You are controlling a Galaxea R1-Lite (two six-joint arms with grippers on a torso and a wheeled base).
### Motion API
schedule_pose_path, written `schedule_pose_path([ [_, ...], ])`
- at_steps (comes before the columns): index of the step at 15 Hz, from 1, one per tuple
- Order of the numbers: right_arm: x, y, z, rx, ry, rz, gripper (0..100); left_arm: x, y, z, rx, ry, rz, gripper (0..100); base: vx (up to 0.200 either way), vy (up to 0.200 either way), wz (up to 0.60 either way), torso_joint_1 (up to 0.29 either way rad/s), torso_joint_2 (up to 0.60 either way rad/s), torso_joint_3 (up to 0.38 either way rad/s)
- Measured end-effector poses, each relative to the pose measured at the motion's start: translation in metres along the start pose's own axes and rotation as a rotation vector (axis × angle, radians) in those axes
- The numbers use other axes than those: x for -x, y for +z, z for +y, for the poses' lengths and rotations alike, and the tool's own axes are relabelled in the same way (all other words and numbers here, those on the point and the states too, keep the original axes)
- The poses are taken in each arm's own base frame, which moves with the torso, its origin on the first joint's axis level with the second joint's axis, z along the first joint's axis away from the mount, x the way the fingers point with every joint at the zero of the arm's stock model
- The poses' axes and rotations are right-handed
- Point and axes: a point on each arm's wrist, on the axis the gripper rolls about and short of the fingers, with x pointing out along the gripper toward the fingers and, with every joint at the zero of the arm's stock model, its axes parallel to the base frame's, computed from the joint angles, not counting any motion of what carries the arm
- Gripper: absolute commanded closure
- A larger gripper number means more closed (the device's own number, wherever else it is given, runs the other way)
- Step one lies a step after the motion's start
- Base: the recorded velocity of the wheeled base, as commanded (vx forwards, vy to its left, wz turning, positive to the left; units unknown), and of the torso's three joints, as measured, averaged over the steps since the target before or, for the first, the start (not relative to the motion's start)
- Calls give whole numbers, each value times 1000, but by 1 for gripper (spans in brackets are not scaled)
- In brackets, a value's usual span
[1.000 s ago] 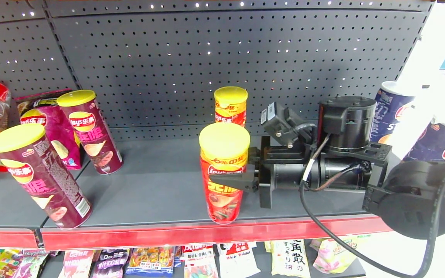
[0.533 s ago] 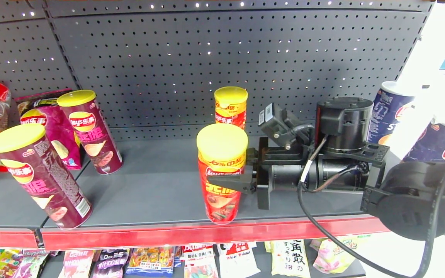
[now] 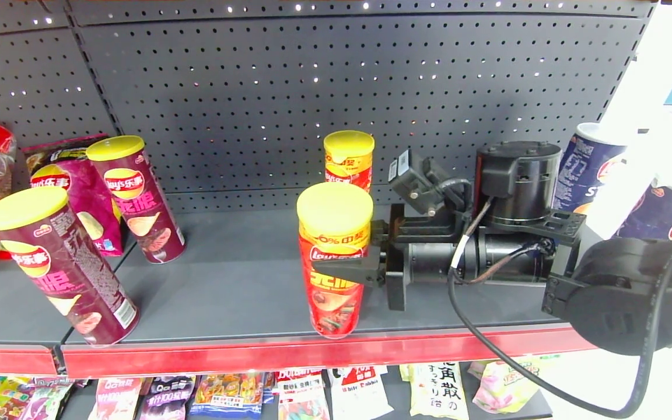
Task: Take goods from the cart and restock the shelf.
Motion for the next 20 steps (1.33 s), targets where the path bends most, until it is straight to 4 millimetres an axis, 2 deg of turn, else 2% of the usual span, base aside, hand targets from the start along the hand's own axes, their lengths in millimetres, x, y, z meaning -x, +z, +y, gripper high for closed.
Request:
schedule_pose_path([
  [9, 5, 5, -6, -14, -29, 18, 100, 0, 0, 0, 0, 0, 0, 0, 0, 0, 0, 0, 0, 0],
  [20, 5, 1, -3, -22, -23, 30, 100, 0, 0, 0, 0, 0, 0, 0, 0, 0, 0, 0, 0, 0],
])
